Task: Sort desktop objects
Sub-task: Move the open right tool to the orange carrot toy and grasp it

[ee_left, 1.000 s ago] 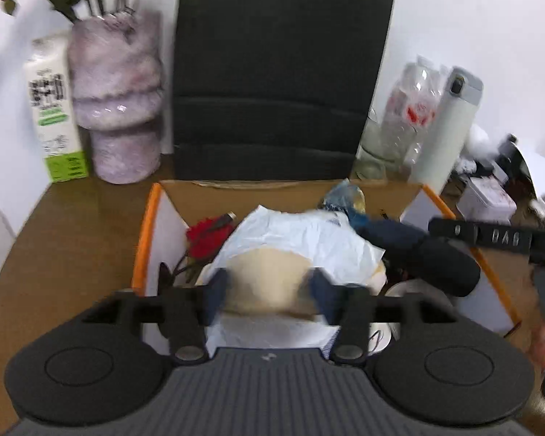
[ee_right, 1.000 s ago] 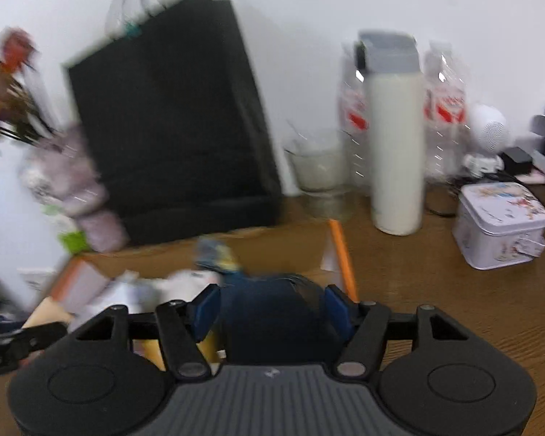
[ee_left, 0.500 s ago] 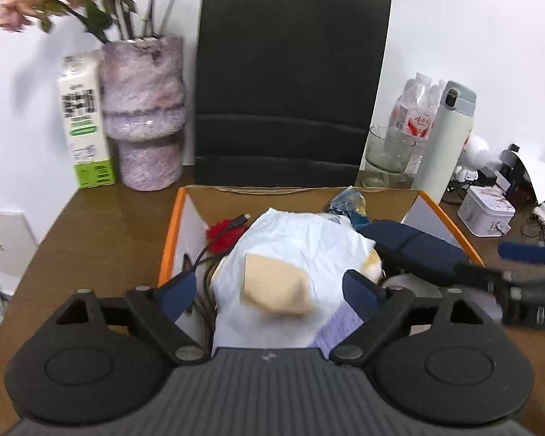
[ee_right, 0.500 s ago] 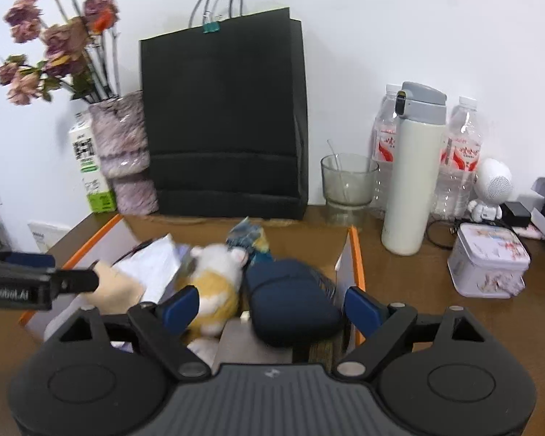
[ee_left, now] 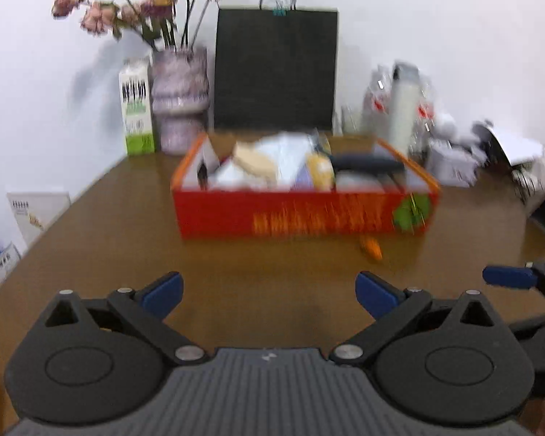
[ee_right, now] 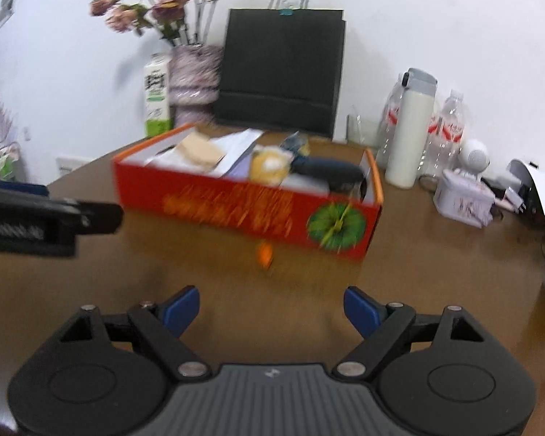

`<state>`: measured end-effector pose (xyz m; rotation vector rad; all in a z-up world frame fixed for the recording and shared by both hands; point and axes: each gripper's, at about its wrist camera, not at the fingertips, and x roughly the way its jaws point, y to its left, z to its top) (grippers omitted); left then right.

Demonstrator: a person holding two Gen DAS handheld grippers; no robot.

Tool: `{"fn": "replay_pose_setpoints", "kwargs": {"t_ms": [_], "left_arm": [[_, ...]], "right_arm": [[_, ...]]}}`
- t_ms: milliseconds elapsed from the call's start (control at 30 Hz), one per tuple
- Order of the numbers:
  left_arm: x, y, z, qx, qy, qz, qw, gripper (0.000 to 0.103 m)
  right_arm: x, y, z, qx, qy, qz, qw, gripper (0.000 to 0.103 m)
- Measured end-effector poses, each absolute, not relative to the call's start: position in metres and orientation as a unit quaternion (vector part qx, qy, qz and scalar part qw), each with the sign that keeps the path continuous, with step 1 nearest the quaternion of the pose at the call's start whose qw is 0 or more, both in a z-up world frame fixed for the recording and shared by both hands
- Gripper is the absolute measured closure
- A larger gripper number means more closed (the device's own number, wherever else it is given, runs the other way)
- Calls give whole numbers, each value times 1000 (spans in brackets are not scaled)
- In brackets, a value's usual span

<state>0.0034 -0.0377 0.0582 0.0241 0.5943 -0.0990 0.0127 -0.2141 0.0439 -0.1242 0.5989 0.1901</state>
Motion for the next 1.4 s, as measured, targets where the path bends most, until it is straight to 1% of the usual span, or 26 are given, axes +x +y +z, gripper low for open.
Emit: {"fn": "replay_pose_setpoints", "kwargs": {"t_ms": [67,167,333,367,500,700,767,833,933,1000,1067,1133,1167,1200,1233,1267,1300,1333,1400], "left_arm": [[-19,-35,47,11,314,-59,948,0],[-48,-25,35,-6,325,-53,944,0],[-84,-18,21,-8,322,-33,946,0],[-88,-16,20,-9,319,-30,947,0],[-90,-11,20,-20,318,-29,947,0],[-66,-8,22,-27,316,-42,947,0],[-45,-9,21,-30,325,-55,944,0],[-21,-10,22,-31,335,-70,939,0],[11,-14,24,-31,326,-86,941,0],[33,-18,25,-23,323,-88,942,3],[53,-23,24,-17,329,-88,940,7],[72,-25,23,-18,335,-93,938,7],[81,-26,22,-21,339,-91,936,9],[90,-26,21,-26,340,-92,935,17],[98,-26,19,-30,342,-90,935,26],[107,-27,18,-33,351,-84,932,57],[115,-27,17,-33,356,-79,930,81],[121,-27,18,-32,355,-75,931,87],[131,-25,17,-42,365,-89,926,102]], "right_arm": [[-13,-217,37,-48,305,91,947,18],[-46,-223,29,-18,315,89,945,17],[-92,-227,19,15,282,85,955,18],[-99,-226,18,14,278,84,957,22],[-106,-220,24,4,261,81,962,22],[-82,-210,27,-9,275,90,957,23],[-64,-209,27,-18,286,89,954,27],[-40,-210,29,-24,288,80,954,27],[1,-211,32,-14,298,79,951,35],[30,-210,33,-3,301,84,950,41],[63,-208,32,11,310,86,947,54],[90,-205,30,15,318,85,944,56],[100,-202,28,9,321,84,943,57],[108,-199,26,2,323,83,943,57],[116,-195,23,-7,327,81,941,60],[124,-192,19,-19,333,77,940,70],[130,-189,15,-27,339,73,938,79],[135,-188,12,-28,342,72,937,90],[138,-188,11,-19,337,68,939,91]]}}
